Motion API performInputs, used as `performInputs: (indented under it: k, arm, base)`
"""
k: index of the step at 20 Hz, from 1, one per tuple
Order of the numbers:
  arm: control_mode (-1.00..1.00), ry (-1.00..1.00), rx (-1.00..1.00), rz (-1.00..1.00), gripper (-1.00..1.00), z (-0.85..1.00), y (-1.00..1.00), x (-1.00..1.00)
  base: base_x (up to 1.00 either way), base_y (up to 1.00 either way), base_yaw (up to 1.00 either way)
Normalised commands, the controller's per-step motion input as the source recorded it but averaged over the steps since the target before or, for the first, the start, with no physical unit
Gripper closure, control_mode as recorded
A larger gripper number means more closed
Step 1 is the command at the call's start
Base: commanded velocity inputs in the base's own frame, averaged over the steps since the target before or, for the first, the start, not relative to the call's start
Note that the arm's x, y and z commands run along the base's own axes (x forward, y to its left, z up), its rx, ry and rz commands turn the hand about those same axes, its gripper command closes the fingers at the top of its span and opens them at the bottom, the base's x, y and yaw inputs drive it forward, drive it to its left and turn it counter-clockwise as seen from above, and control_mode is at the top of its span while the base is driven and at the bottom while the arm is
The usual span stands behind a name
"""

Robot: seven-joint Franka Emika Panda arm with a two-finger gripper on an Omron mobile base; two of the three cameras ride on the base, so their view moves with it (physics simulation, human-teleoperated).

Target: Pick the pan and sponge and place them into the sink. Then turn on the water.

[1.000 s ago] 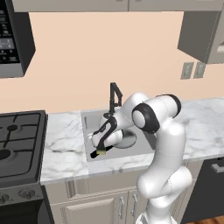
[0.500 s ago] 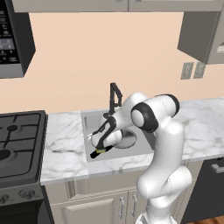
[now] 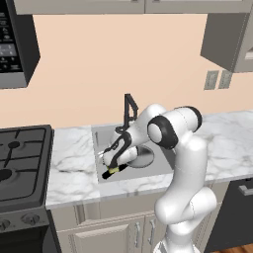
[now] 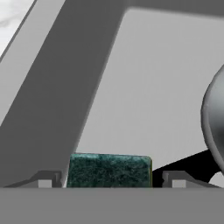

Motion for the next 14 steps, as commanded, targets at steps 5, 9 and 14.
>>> performInputs:
  k: [5,9,14]
  arm:
    - [-1.0,0.0,-0.03,-0.01,-1.0,-0.16,0.13,0.0]
    - [-1.0,0.0,-0.03,-0.01,-1.0,-0.11,0.13,0.0]
    - [-1.0,-0.02,-0.01,-0.02,-1.0,0.08,0.09,0.0]
  base:
    - [0.0,0.0,0.0]
    - [0.0,0.0,0.0]
    - [0.0,0.0,0.0]
